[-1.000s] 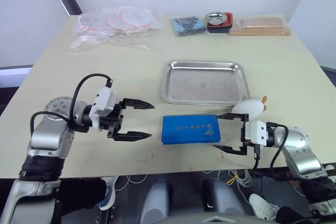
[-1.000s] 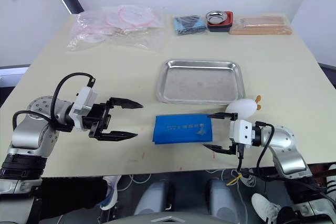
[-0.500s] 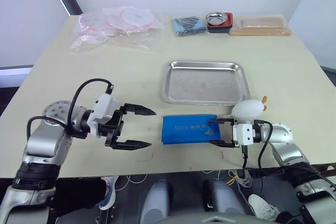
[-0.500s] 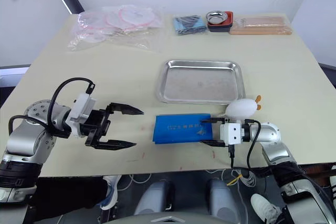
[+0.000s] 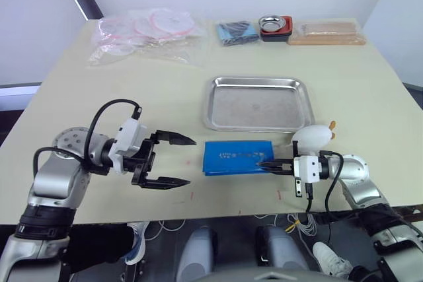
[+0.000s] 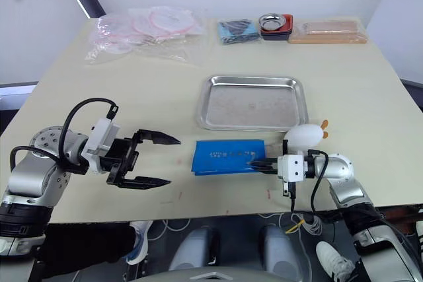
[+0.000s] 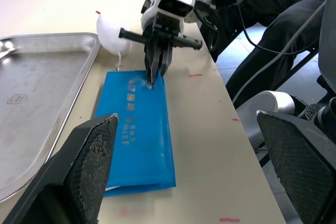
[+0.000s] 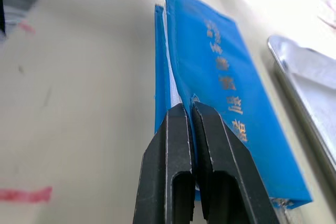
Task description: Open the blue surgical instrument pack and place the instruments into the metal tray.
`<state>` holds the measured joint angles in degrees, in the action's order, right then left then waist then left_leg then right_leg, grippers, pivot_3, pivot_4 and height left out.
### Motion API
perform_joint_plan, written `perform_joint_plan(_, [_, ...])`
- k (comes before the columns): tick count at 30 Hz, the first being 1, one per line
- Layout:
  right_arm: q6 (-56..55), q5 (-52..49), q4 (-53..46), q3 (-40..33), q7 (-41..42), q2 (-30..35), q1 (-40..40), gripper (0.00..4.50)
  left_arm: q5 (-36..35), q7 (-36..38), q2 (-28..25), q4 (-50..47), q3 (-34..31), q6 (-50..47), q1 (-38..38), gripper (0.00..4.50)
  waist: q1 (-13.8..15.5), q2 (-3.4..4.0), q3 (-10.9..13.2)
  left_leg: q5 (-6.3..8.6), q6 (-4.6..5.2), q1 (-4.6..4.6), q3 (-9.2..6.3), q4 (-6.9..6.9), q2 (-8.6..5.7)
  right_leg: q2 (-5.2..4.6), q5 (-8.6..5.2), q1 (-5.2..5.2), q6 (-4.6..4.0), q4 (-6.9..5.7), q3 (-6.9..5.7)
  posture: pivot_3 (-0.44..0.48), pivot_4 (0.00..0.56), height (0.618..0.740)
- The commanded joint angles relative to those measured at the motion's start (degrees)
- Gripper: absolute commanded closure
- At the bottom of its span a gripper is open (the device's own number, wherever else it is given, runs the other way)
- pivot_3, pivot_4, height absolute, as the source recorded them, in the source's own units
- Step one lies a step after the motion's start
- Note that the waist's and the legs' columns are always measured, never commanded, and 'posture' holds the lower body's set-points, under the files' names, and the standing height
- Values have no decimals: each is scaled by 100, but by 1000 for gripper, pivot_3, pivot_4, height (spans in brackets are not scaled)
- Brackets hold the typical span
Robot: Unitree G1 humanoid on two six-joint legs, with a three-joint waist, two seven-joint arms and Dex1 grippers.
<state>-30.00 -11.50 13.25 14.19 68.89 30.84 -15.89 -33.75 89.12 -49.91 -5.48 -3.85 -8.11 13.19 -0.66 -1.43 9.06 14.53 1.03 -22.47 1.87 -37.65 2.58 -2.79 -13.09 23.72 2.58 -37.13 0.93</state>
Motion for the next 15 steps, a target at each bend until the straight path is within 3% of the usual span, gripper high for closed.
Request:
perform_joint_plan(1, [1148,-584,-1114,-86,80,306,146,4414,-25,124,32,0,-75,143,-44,0,4,0,0,0,0,0,-1,0,0,0,0,0,0,0,-1,0,150,740])
perform_joint_plan(9, [3769,-1937,-2787,-388,217,1108,344,4414,-102,135,89,-6,-20,7,35,0,4,0,0,0,0,-6,-4,-20,0,0,-1,-1,-1,-5,-5,0,150,740])
perform_joint_plan(15, [5337,-2626,-2847,-464,373,1416,91,4414,-15,197,178,54,49,168,120,0,11,-1,0,1,1,-14,-8,-45,1,-1,-12,0,-18,-21,-7,0,150,740])
